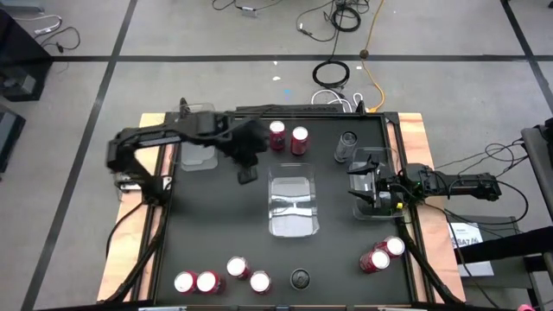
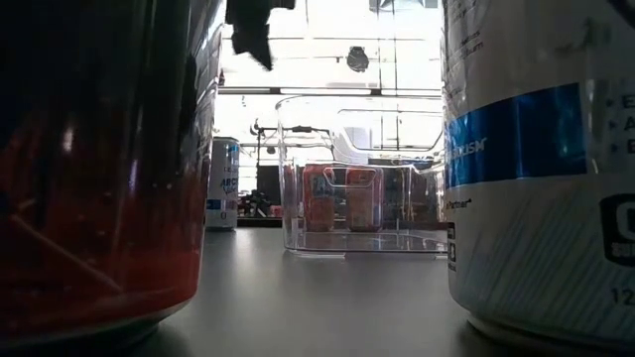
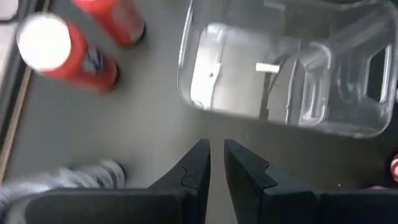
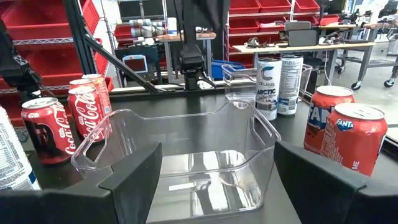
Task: Sort soda cans
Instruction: Move the transparent bins to the center of the table
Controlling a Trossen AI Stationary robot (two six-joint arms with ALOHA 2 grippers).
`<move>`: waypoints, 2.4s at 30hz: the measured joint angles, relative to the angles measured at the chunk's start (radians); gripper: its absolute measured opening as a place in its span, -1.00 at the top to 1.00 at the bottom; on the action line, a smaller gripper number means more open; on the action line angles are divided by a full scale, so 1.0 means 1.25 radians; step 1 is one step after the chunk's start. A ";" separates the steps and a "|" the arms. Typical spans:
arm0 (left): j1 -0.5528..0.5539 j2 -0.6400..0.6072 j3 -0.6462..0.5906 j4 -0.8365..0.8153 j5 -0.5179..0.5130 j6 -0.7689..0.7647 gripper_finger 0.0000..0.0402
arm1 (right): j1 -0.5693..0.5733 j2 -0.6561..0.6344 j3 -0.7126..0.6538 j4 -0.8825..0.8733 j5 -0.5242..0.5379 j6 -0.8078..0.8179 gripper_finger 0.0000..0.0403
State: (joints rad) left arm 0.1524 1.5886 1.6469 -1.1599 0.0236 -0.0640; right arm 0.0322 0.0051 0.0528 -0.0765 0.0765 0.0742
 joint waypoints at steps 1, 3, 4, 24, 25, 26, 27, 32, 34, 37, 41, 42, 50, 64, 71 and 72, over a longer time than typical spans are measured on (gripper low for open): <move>-0.002 -0.033 -0.055 0.022 -0.001 -0.015 0.71 | 0.000 0.000 0.000 0.000 0.000 0.000 -0.51; -0.003 -0.100 -0.151 0.054 -0.002 -0.048 0.71 | 0.000 0.000 0.000 0.000 0.000 0.000 -0.51; -0.003 -0.135 -0.192 0.062 -0.003 -0.058 0.71 | 0.000 0.000 0.000 0.000 0.000 0.000 -0.51; 0.025 -0.588 -0.444 -0.022 -0.198 0.058 0.71 | 0.000 0.000 0.000 0.000 0.000 0.000 -0.51; 0.025 -0.590 -0.444 -0.019 -0.200 0.081 0.71 | 0.000 0.000 0.000 0.000 0.000 0.000 -0.51; 0.025 -0.591 -0.444 -0.016 -0.205 0.099 0.71 | 0.000 0.000 0.000 0.000 0.000 0.000 -0.51; 0.025 -0.590 -0.444 -0.018 -0.213 0.104 0.71 | 0.000 0.000 0.000 0.000 0.000 0.000 -0.51; 0.025 -0.589 -0.444 -0.020 -0.242 0.120 0.71 | 0.000 0.000 0.000 0.000 0.000 0.000 -0.51; 0.025 -0.589 -0.444 -0.020 -0.242 0.121 0.71 | 0.000 0.000 0.000 0.000 0.000 0.000 -0.51; 0.025 -0.589 -0.444 -0.019 -0.239 0.121 0.70 | 0.000 0.000 0.000 0.000 0.000 0.000 -0.51; 0.025 -0.589 -0.444 -0.020 -0.235 0.120 0.57 | 0.000 0.000 0.000 0.000 0.000 0.000 -0.51; 0.025 -0.589 -0.444 -0.020 -0.234 0.120 0.51 | 0.000 0.000 0.000 0.000 0.000 0.000 -0.51; 0.025 -0.589 -0.444 -0.020 -0.232 0.119 0.06 | 0.000 0.000 0.000 0.000 0.000 0.000 -0.51; 0.029 -0.565 -0.444 -0.007 -0.148 0.034 0.02 | 0.000 0.000 0.000 0.000 0.000 0.000 -0.51; 0.118 -0.505 -0.469 -0.006 -0.050 0.108 0.02 | 0.000 0.000 0.000 0.000 0.000 0.000 -0.51; 0.137 -0.500 -0.479 -0.005 -0.029 0.124 0.02 | 0.000 0.000 0.000 0.000 0.000 0.000 -0.51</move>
State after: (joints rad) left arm 0.3234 0.9642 1.0486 -1.1656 -0.0132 0.0916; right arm 0.0324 0.0048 0.0525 -0.0763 0.0761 0.0742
